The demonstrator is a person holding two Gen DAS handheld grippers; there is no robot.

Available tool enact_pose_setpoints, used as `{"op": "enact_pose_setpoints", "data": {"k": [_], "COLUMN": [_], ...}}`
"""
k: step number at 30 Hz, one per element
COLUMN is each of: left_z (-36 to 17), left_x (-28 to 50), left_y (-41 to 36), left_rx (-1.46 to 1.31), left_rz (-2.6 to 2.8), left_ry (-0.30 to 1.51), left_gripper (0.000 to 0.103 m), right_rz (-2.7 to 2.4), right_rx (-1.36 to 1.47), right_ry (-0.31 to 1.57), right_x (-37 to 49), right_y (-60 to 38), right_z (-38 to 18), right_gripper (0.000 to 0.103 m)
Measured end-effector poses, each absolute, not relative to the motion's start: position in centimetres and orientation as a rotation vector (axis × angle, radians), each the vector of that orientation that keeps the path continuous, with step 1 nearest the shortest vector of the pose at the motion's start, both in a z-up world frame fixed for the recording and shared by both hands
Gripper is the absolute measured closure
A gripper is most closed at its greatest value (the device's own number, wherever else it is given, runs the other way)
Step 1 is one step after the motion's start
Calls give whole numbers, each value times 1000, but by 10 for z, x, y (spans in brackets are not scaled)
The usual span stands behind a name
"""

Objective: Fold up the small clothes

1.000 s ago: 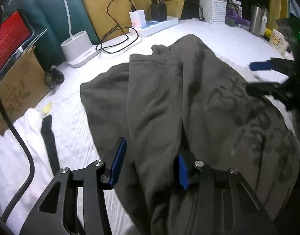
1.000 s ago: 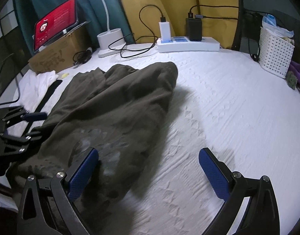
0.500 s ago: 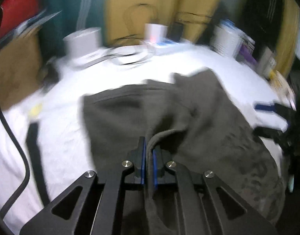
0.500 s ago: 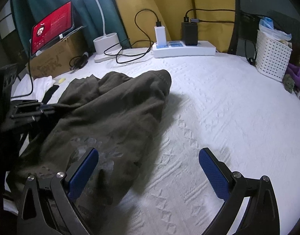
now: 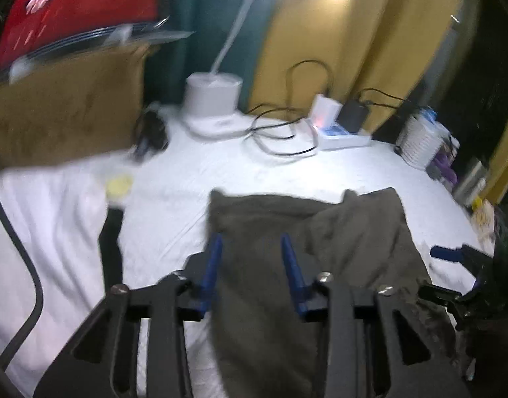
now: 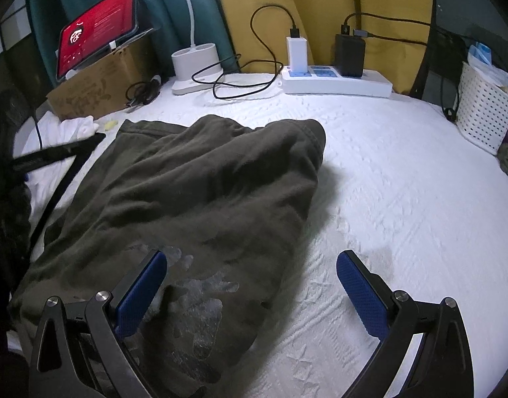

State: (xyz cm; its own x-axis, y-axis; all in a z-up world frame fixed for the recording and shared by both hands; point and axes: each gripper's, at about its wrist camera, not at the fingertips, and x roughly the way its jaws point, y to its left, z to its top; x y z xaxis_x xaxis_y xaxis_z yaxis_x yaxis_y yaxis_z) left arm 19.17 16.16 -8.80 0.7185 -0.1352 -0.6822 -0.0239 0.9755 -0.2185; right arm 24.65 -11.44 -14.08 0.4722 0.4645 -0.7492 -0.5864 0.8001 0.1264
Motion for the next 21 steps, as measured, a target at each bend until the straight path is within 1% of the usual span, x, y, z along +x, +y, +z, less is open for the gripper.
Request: {"op": "enact_pose_setpoints", "data": {"k": [4,9,11,12,13,14,15,21], "left_z": [-86,-118,-126,-126,-126,-125,-121,-81], "left_x": [208,245,253,256,257,258,258,234], "left_y": [132,93,89,89,92,94,98,124], "left_rx": [-149,-42,-36,-46,-56,-69,-94,-148], "left_rz": [-197,-298,-310,-321,-325,-331,-346,-296], "left_ry": [823,972,988,966,967,970,967,834], "left_gripper": [65,65,65,65,71,95,97,97], "right_rz": [637,616,601,596,593,589,585,597], "right_rx": [-148,-126,-110,-103,-95,-83,-77,-76], "right_ry": [858,846,836,832,830,830,830,812], "right_x": [248,250,253,255,257,261,264,285], "right_y": [-118,-129,-137,-139,-142,-145,-147,-142], "right_z": [-139,-137,-136,-135,-135,-134,-134,-129], "right_gripper": [1,1,1,1,1,1,1,1]}}
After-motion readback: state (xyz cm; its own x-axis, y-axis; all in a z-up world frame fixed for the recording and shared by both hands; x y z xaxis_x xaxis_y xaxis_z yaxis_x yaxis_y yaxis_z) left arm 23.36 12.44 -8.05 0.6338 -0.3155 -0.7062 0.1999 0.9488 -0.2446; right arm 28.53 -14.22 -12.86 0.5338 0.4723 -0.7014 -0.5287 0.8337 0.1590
